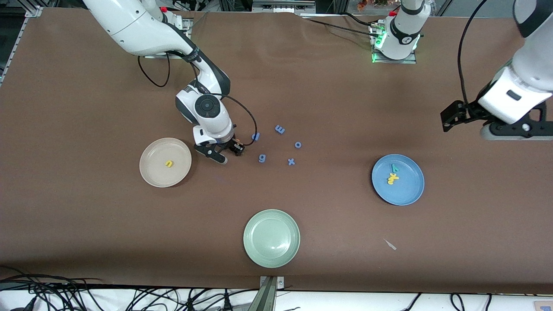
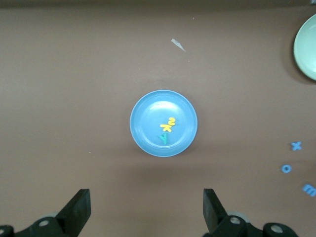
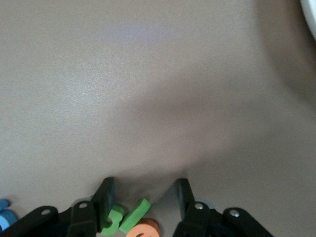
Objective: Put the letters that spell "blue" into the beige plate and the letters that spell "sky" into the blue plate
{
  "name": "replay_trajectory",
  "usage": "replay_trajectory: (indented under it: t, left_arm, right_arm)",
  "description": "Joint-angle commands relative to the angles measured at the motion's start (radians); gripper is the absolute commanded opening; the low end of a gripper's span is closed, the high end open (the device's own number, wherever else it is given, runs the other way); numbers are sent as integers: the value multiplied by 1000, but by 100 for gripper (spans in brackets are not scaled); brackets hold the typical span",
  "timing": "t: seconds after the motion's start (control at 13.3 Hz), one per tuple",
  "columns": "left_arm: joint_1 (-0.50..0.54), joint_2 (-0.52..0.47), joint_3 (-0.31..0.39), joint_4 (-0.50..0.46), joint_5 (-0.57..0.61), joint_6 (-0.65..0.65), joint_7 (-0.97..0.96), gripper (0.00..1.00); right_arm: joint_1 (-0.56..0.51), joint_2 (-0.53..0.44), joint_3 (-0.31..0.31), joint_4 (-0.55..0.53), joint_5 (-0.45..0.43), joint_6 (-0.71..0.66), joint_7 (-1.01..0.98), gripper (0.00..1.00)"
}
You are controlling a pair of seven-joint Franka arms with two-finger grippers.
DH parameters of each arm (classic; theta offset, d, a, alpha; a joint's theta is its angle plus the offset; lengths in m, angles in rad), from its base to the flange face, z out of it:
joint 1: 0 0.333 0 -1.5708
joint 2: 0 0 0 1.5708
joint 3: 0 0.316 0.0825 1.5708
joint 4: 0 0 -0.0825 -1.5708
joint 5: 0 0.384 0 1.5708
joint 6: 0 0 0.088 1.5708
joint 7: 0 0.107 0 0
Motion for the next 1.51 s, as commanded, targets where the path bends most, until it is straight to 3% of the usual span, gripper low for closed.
replay_trajectory:
  t: [0.0,0.15,0.53,0.91,1.21,1.28,1.43]
  left_arm:
    - [-7,-208,27,-278,-78,124,6,100]
    - [-8,-211,19,-265,-67,91,8,100]
    - [-13,-147,27,-165,-66,8,28,100]
    - [-10,-148,18,-158,-66,-70,31,100]
    - [-23,-132,18,-131,-66,-58,34,100]
    - [-19,-131,19,-131,-66,-58,34,100]
    - [-10,-131,22,-131,-64,-61,35,100]
  right_arm:
    - [1,-1,7,-13,-20,15,33,49]
    - [1,1,8,-13,-19,15,41,40]
    - [6,5,10,-11,-19,18,69,40]
    - [18,8,10,-11,-19,25,89,40]
    - [18,8,10,-11,-20,25,89,39]
    - [18,8,10,-11,-20,25,89,34]
    - [18,8,10,-13,-25,25,89,13]
